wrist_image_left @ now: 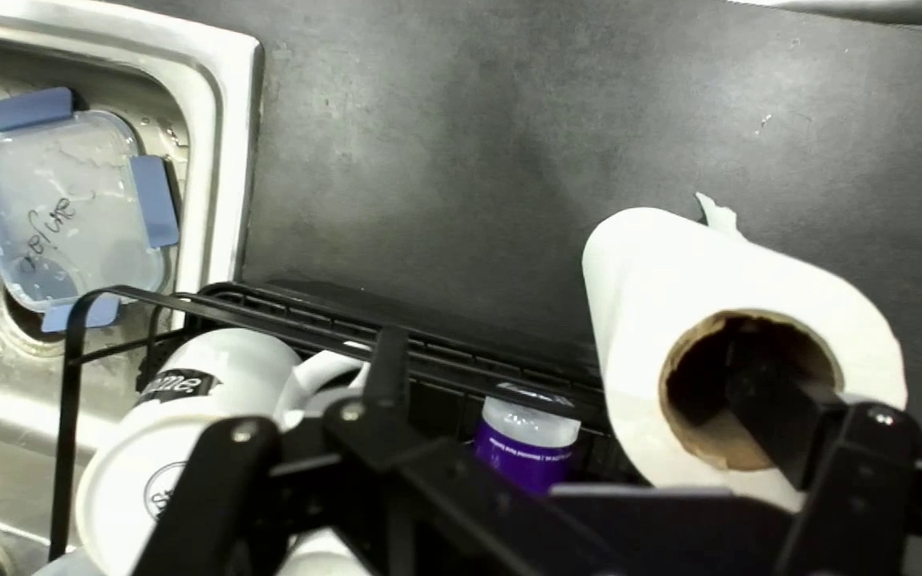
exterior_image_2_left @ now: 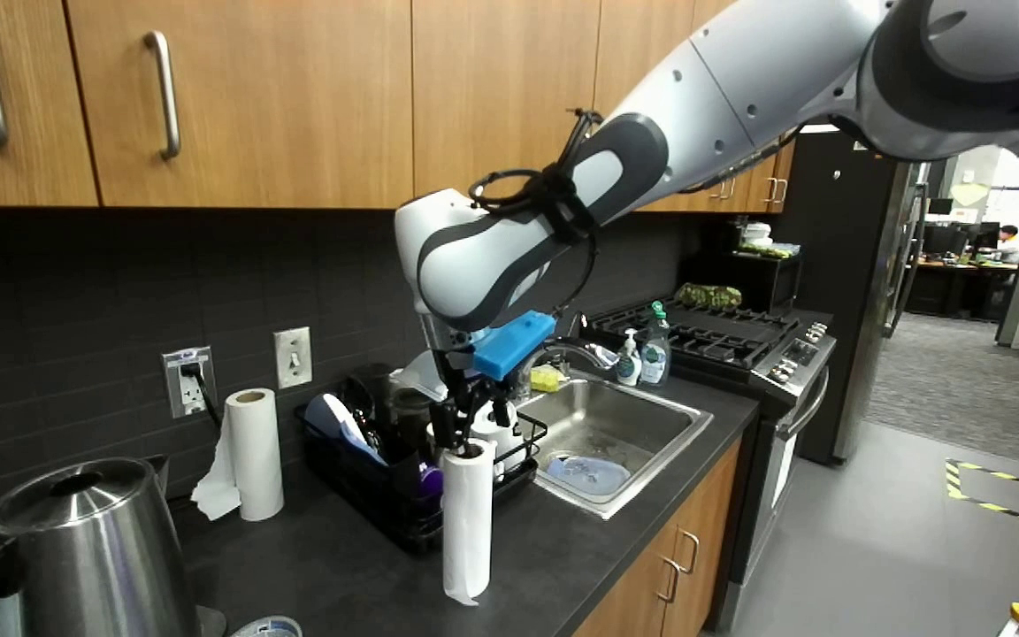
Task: Put the toilet paper closer to the edge in a lying position
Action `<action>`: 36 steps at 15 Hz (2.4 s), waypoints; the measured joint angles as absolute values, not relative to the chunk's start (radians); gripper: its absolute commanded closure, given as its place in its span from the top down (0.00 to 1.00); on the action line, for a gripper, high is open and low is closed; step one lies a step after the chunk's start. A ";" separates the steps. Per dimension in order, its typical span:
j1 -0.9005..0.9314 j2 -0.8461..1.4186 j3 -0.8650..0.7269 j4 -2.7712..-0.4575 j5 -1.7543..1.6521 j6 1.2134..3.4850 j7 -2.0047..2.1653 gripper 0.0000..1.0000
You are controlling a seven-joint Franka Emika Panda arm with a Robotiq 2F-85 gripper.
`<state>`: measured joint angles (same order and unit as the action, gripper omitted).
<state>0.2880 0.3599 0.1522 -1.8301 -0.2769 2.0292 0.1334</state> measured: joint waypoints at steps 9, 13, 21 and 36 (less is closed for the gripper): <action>0.347 0.393 0.155 -1.789 -0.344 2.026 0.137 1.00; 0.394 0.393 0.160 -1.790 -0.409 2.012 0.154 1.00; 0.427 0.393 0.164 -1.789 -0.473 1.968 0.200 1.00; 0.415 0.397 0.161 -1.772 -0.474 1.939 0.227 0.04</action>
<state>0.4149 0.3972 0.1609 -1.7720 -0.4737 1.9386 0.2266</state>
